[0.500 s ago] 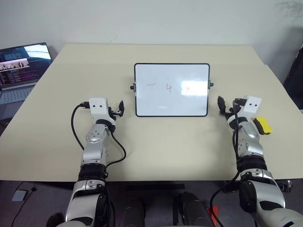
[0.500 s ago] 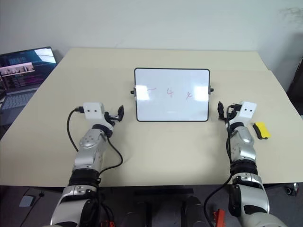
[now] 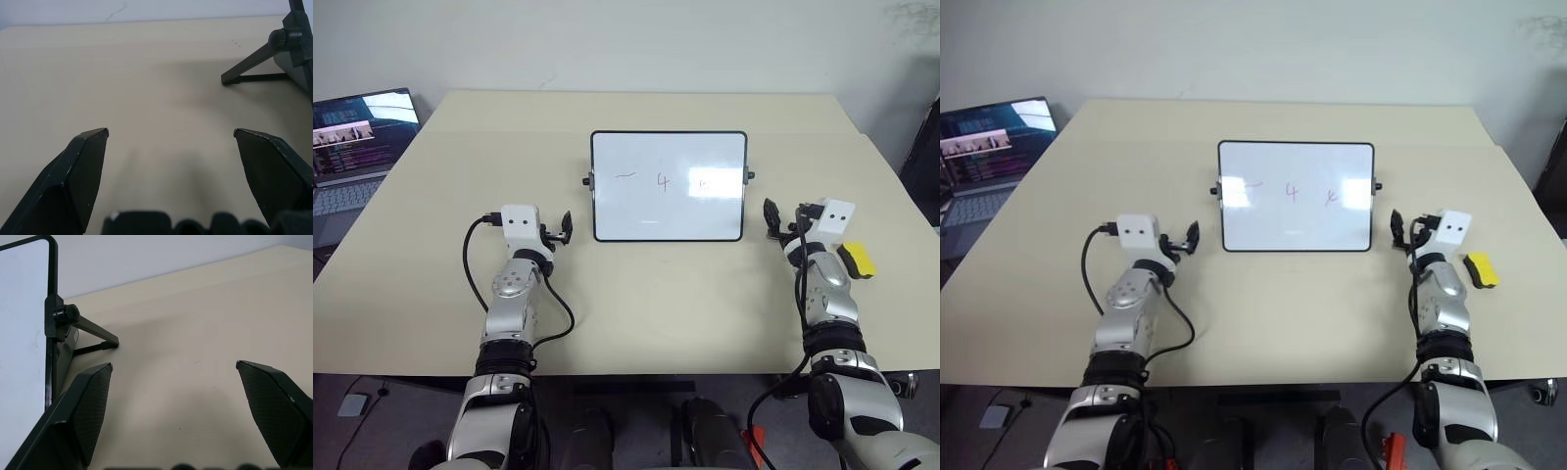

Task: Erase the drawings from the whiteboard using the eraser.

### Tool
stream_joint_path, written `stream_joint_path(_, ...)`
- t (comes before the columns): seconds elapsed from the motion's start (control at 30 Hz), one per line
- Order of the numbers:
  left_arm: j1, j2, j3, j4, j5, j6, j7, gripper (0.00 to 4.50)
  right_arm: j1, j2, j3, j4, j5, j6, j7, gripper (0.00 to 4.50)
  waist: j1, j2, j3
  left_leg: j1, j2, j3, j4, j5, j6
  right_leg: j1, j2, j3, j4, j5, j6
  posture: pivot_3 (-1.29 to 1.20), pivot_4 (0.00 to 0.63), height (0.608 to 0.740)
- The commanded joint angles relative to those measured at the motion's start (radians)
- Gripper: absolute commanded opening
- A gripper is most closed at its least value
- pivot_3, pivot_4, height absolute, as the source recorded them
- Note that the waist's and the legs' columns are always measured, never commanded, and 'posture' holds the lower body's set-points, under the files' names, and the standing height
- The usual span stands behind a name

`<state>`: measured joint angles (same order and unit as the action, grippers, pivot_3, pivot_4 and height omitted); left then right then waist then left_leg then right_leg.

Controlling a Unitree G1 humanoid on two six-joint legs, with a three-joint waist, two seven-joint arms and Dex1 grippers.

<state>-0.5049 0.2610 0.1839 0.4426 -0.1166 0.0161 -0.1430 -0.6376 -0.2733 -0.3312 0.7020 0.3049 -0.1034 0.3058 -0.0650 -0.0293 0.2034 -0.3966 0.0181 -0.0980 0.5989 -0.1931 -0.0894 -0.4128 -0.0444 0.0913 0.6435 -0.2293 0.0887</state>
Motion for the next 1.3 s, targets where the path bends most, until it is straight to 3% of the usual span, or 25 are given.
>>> stream_joint_path(0.03,-0.012,0.007,0.003,-0.006,-0.001,-0.008,-0.005,4.5,-0.015,-0.02,-0.008,-0.048,0.008,-0.017,0.005,4.45,0.0,0.0,0.0,0.0,0.0,0.0,0.0,0.0,0.0,0.0,0.0,0.0,0.0,0.0,0.0,0.0,0.15,0.74)
stream_joint_path(0.6,-0.021,0.027,0.0,-0.013,-0.015,0.0,-0.055,4.5,0.013,-0.028,0.007,-0.133,0.01,0.029,0.014,4.45,0.0,0.0,0.0,0.0,0.0,0.0,0.0,0.0,0.0,0.0,0.0,0.0,0.0,0.0,0.0,0.0,0.15,0.74)
stream_joint_path(0.67,-0.013,0.066,0.015,-0.06,-0.055,0.041,-0.127,4.5,0.034,-0.043,0.016,-0.216,0.026,0.086,0.043,4.45,0.0,0.0,0.0,0.0,0.0,0.0,0.0,0.0,0.0,0.0,0.0,0.0,0.0,0.0,0.0,0.0,0.15,0.74)
stream_joint_path(0.83,-0.015,0.273,0.055,-0.204,-0.178,0.201,-0.378,4.5,0.074,-0.149,-0.038,-0.377,0.08,0.222,0.06,4.45,-0.008,0.0,0.0,-0.002,0.0,0.0,0.0,0.0,0.0,-0.002,0.0,0.0,0.001,0.0,0.0,0.0,0.15,0.74)
stream_joint_path(1.0,-0.051,0.371,0.021,-0.352,-0.31,0.378,-0.576,4.5,0.096,-0.246,-0.089,-0.41,0.111,0.291,0.081,4.45,-0.007,0.0,0.0,-0.002,0.0,-0.001,0.0,0.0,0.0,0.0,0.0,-0.001,0.0,0.0,0.0,0.0,0.15,0.74)
stream_joint_path(1.17,-0.111,0.361,-0.121,-0.513,-0.387,0.513,-0.73,4.5,0.121,-0.324,-0.14,-0.421,0.154,0.33,0.125,4.45,-0.005,0.0,0.0,-0.002,0.0,-0.001,0.001,0.0,0.0,0.0,0.0,0.0,0.0,0.0,0.0,0.0,0.15,0.74)
stream_joint_path(1.3,-0.177,0.299,-0.173,-0.509,-0.39,0.539,-0.725,4.5,0.142,-0.343,-0.15,-0.444,0.164,0.349,0.135,4.45,-0.017,0.0,0.0,-0.001,0.0,0.0,0.001,0.0,0.0,0.0,0.0,0.001,0.0,0.0,0.0,0.0,0.15,0.74)
